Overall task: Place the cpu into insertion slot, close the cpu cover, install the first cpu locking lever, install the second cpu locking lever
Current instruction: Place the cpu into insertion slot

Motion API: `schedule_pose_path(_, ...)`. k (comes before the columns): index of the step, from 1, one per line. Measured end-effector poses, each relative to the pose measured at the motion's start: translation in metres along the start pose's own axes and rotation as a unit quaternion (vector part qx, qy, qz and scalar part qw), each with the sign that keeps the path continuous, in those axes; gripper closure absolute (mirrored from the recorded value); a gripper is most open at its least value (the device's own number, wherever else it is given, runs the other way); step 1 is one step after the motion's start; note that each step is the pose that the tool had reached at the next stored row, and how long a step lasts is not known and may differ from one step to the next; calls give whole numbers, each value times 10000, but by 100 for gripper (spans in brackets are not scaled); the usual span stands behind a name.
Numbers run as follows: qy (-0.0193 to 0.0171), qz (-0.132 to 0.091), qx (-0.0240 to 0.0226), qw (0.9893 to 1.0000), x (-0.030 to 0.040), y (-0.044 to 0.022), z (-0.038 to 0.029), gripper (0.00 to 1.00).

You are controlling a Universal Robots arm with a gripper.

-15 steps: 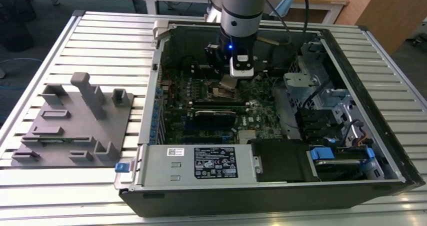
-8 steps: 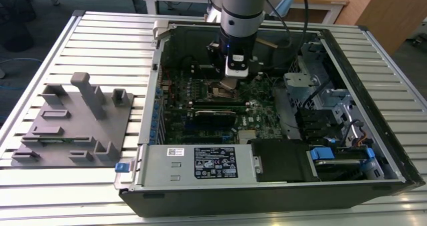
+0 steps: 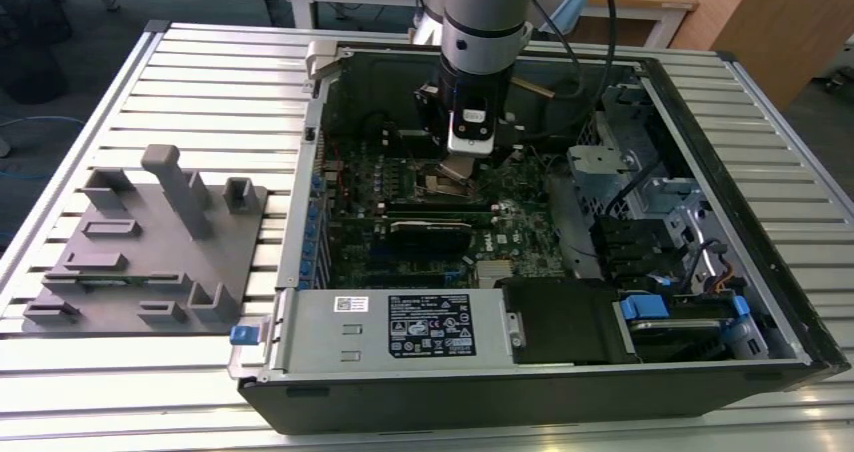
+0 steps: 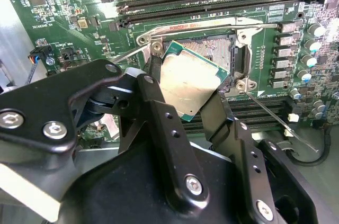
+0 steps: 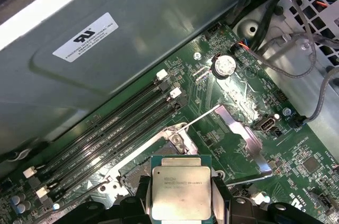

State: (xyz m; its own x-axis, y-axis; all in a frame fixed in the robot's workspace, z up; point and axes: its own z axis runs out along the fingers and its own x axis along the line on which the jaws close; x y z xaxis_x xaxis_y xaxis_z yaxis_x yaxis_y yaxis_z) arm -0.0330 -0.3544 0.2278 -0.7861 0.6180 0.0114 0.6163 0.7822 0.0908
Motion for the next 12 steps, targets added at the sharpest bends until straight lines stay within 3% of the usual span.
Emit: schedule_pose_path(12,0,2,0,10000,0,0,0,46)
